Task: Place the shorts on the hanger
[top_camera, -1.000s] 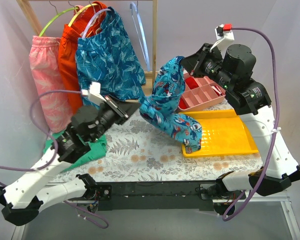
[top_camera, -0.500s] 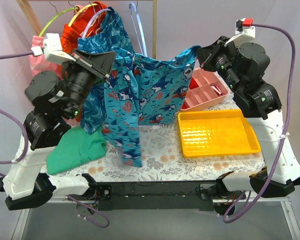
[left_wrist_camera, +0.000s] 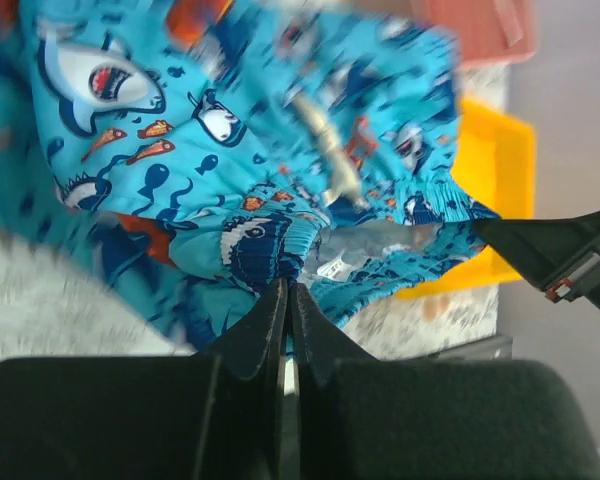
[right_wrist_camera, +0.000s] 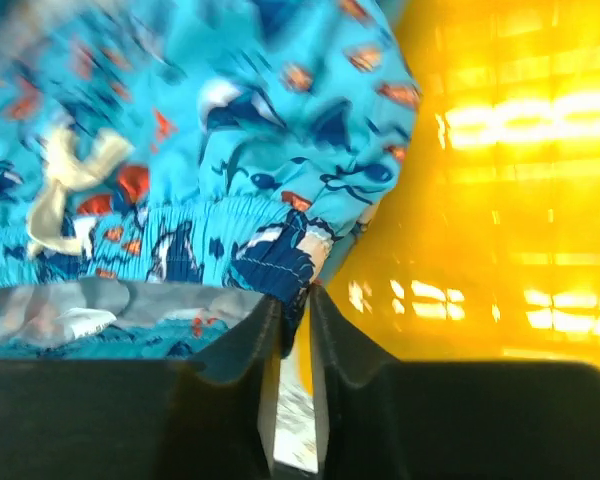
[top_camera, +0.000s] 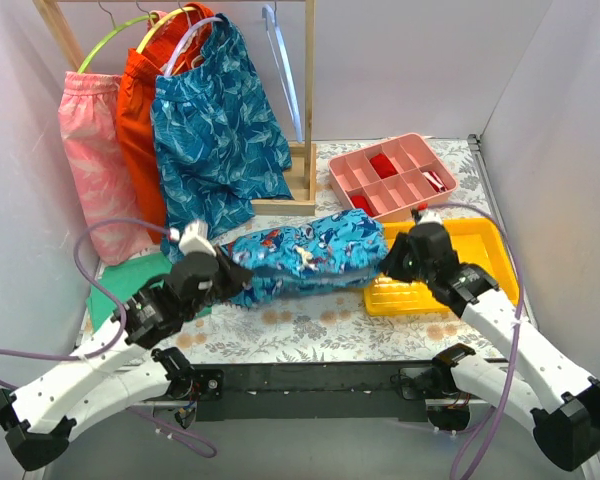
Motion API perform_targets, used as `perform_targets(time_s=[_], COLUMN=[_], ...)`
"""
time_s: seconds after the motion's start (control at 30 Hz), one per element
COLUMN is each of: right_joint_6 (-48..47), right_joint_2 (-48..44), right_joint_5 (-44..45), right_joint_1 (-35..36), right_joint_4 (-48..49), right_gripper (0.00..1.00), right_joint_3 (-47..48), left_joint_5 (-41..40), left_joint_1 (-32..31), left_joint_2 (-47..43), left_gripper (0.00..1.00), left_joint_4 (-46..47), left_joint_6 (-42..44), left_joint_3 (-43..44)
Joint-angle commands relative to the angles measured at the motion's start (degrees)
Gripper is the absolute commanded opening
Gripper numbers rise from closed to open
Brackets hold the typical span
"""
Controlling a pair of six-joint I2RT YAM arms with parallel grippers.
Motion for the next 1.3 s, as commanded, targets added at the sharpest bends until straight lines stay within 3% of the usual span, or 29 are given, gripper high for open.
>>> perform_targets(time_s=[0.0, 0.1, 0.2, 0.27, 0.33, 0.37, 0.5, 0.67, 0.93, 1.07, 1.13, 1.27], right_joint_6=[3.41, 2.98, 0.43, -0.97, -2.82, -3.52, -5.37, -7.22, -9.41, -10.30, -10.04, -9.51], right_joint_2=[-6.57, -8.94, -9.30, -8.60, -8.16, -8.07, -8.16, -6.40, -1.22, 1.77, 2.21, 2.83], right_joint_5=[-5.24, -6.03, -6.39, -5.78, -4.64, -3.33, -1.73, -1.99, -2.96, -2.61, -2.87, -4.01], right_joint_1=[0.02, 0.02, 0.02, 0.10, 0.45, 0.46, 0.54, 0.63, 0.89, 1.07, 1.25, 1.42], right_joint_4=[2.92, 1.08, -0.94, -2.08, -4.28, -4.72, -5.69, -4.90, -3.23, -3.49, -2.88, -2.35], right_gripper=[0.33, 0.51, 0.57, 0.61, 0.64, 0.67, 0.73, 0.76, 0.78, 0.79, 0.79, 0.79], right_joint_3=[-9.63, -10.79, -8.77, -7.46, -4.99, -4.38, -1.74, 0.90, 9.94, 14.00, 14.00, 13.47], left_joint_5=[9.87, 11.81, 12.08, 11.64, 10.93, 10.93, 10.06, 7.69, 0.13, -2.51, -3.83, -9.27], left_joint_1=[0.30, 0.30, 0.30, 0.30, 0.30, 0.30, 0.30, 0.30, 0.39, 0.74, 1.62, 2.50], left_joint_2=[-7.43, -11.21, -10.61, -8.94, -8.15, -8.05, -9.46, -7.71, 6.08, 12.15, 16.36, 33.28], left_gripper=[0.00, 0.00, 0.00, 0.14, 0.40, 0.63, 0.77, 0.81, 0.84, 0.83, 0.81, 0.74], left_joint_4=[0.16, 1.48, 1.22, -0.27, -1.33, -1.86, -4.23, -4.24, -0.90, 5.07, 6.83, 4.56], left_joint_6=[-15.90, -18.28, -16.89, -15.48, -13.29, -12.49, -9.42, -2.48, 8.86, 15.10, 20.28, 28.63], left_joint_3=[-14.02, -19.39, -18.79, -17.39, -14.93, -14.14, -10.54, -4.04, 12.14, 19.34, 27.85, 48.23])
